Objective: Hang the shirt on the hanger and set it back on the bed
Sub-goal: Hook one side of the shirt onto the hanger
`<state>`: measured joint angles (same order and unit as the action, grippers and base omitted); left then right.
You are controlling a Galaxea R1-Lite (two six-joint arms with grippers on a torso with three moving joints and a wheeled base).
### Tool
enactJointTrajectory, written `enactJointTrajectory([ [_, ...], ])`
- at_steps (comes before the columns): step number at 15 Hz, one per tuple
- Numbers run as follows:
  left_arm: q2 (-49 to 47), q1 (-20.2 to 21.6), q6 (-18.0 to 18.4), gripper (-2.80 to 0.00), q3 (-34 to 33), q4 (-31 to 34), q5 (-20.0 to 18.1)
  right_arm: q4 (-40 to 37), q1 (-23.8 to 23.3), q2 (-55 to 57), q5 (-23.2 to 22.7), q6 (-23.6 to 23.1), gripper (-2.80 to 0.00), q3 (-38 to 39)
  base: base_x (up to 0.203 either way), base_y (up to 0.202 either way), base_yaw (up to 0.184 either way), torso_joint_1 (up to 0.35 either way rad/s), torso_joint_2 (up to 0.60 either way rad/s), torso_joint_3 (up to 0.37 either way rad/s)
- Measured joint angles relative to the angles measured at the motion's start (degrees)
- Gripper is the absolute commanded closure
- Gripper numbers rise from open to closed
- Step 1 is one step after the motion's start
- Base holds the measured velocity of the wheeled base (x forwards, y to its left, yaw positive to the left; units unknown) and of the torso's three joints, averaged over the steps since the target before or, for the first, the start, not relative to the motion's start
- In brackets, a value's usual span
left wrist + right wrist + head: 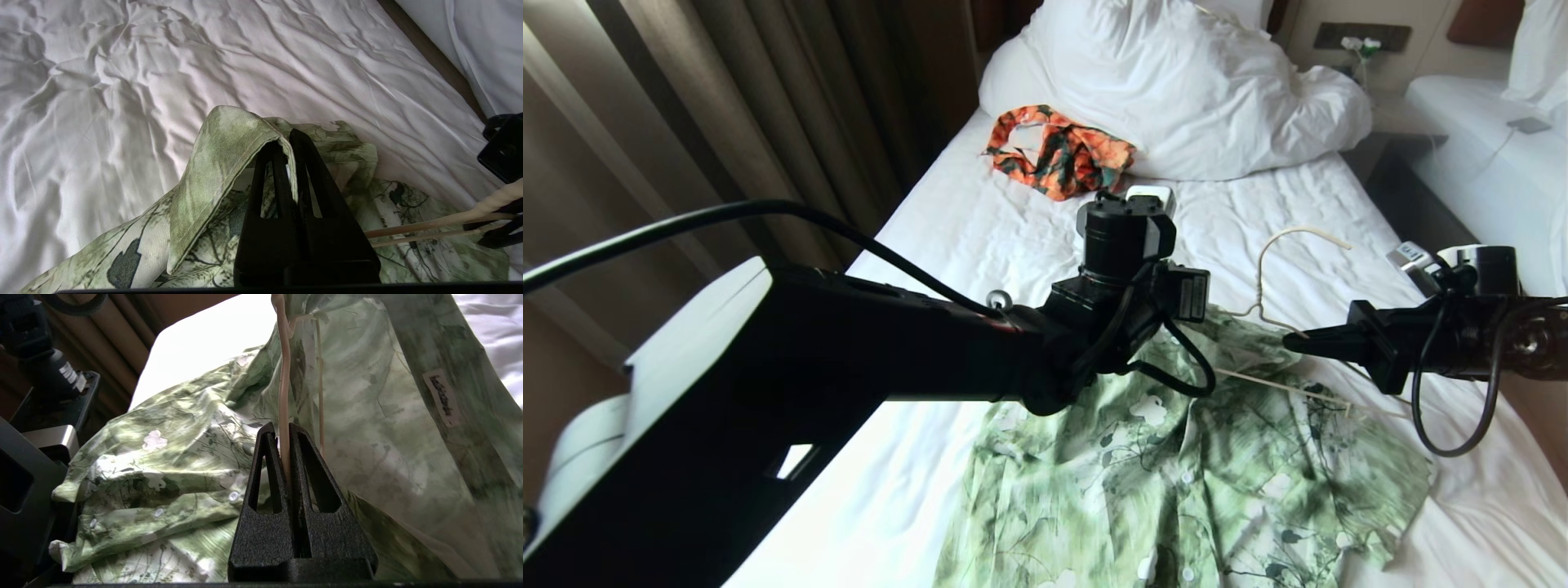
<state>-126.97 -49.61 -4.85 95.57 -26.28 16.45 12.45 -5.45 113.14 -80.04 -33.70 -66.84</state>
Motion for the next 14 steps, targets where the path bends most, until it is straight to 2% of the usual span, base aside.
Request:
enactJointTrajectory([
  [1, 1.0, -0.7, -0.3, 0.00, -1.3, 0.0, 0.1, 0.0, 0.9, -0.7, 0.0, 0.1, 0.00, 0.2, 0.000, 0.000, 0.000, 0.000, 0.00, 0.000],
  [4, 4.5, -2.4, -4.5, 0.00, -5.0, 0.0, 0.2, 0.0, 3.3, -1.8, 0.0, 0.1, 0.00, 0.3, 0.000, 0.000, 0.000, 0.000, 0.00, 0.000],
  [7, 10.1, -5.1, -8.0, 0.00, -11.5, 0.0, -0.2, 0.0, 5.6, -2.0, 0.0, 0.2, 0.00, -2.4, 0.000, 0.000, 0.000, 0.000, 0.00, 0.000],
  [9, 12.8, -6.5, -8.6, 0.00, -14.3, 0.0, -0.4, 0.1, 6.0, -1.7, -0.1, 1.5, 0.00, -4.1, 0.000, 0.000, 0.000, 0.000, 0.00, 0.000],
  [14, 14.5, -7.8, -8.5, 0.00, -15.3, 0.0, -0.7, 0.1, 5.9, -1.4, -0.1, 1.7, 0.00, -4.4, 0.000, 0.000, 0.000, 0.000, 0.00, 0.000],
])
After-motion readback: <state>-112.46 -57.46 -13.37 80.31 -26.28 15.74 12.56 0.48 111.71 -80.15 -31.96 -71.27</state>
